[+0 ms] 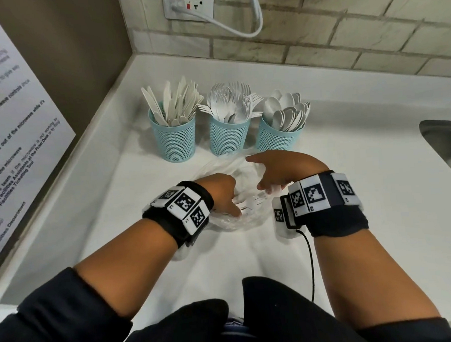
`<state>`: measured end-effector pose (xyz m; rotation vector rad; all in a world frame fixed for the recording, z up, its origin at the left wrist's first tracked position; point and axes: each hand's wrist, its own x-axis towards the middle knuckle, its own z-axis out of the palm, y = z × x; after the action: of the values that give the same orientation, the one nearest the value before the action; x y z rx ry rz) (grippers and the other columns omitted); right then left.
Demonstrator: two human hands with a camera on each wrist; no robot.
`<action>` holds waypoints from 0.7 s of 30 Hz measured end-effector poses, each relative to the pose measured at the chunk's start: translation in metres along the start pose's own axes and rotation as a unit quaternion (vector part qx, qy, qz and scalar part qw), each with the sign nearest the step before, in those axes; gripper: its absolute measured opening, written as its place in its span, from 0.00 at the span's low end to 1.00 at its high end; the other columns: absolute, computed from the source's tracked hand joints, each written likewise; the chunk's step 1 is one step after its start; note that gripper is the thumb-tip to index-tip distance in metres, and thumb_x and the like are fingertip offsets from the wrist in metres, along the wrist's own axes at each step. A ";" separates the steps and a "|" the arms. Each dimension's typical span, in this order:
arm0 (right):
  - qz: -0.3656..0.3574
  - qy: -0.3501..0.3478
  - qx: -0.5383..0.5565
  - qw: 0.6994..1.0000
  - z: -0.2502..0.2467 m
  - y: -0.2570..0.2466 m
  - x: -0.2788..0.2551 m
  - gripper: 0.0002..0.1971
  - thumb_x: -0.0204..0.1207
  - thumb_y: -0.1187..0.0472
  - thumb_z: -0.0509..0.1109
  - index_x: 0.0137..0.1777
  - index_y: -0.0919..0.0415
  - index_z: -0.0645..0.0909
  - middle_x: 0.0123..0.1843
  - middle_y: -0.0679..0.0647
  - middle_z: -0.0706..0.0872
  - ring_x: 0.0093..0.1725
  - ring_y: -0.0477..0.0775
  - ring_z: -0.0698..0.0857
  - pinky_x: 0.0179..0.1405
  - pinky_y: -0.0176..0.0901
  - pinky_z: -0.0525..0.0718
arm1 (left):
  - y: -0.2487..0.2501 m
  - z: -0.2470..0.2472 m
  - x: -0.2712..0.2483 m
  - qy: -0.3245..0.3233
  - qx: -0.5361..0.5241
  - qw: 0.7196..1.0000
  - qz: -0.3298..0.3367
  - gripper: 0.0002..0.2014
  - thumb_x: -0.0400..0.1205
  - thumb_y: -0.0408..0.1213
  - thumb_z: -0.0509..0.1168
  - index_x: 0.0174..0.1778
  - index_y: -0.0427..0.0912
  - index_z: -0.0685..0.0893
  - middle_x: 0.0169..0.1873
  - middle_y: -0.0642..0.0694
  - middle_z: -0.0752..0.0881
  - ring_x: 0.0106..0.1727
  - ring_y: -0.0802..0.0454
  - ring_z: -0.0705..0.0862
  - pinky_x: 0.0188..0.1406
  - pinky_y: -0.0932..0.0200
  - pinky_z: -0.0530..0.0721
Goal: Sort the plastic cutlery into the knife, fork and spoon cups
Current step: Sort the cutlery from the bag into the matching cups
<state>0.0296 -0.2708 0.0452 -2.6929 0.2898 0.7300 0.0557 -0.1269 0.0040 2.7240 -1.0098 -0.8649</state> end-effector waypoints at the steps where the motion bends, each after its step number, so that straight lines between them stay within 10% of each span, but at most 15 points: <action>1: -0.002 0.001 0.001 1.000 0.000 0.000 -0.001 0.41 0.73 0.68 0.73 0.82 0.50 0.57 0.73 0.58 0.77 0.29 0.38 0.65 0.28 0.30 0.65 | -0.001 0.001 0.001 -0.001 -0.014 1.000 0.001 0.22 0.73 0.50 0.71 0.56 0.38 0.82 0.49 0.45 0.85 0.50 0.48 0.83 0.51 0.56 0.81; 8: -0.009 0.013 0.006 1.000 0.002 0.003 -0.003 0.39 0.74 0.65 0.72 0.82 0.50 0.57 0.74 0.56 0.75 0.30 0.37 0.63 0.28 0.29 0.63 | -0.005 0.002 0.000 0.005 -0.028 1.000 0.009 0.16 0.73 0.45 0.71 0.49 0.37 0.84 0.47 0.43 0.86 0.43 0.50 0.79 0.32 0.64 0.73; 21: -0.014 0.037 0.078 0.996 0.004 0.008 -0.001 0.36 0.74 0.66 0.71 0.80 0.51 0.61 0.63 0.55 0.82 0.31 0.42 0.80 0.21 0.28 0.74 | -0.013 0.000 0.004 0.037 -0.075 0.996 0.011 0.17 0.75 0.41 0.72 0.57 0.39 0.84 0.55 0.44 0.86 0.55 0.47 0.83 0.48 0.61 0.75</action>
<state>0.0247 -0.2769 0.0405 -2.5739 0.3123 0.5755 0.0651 -0.1193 -0.0014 2.5948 -0.9189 -0.7967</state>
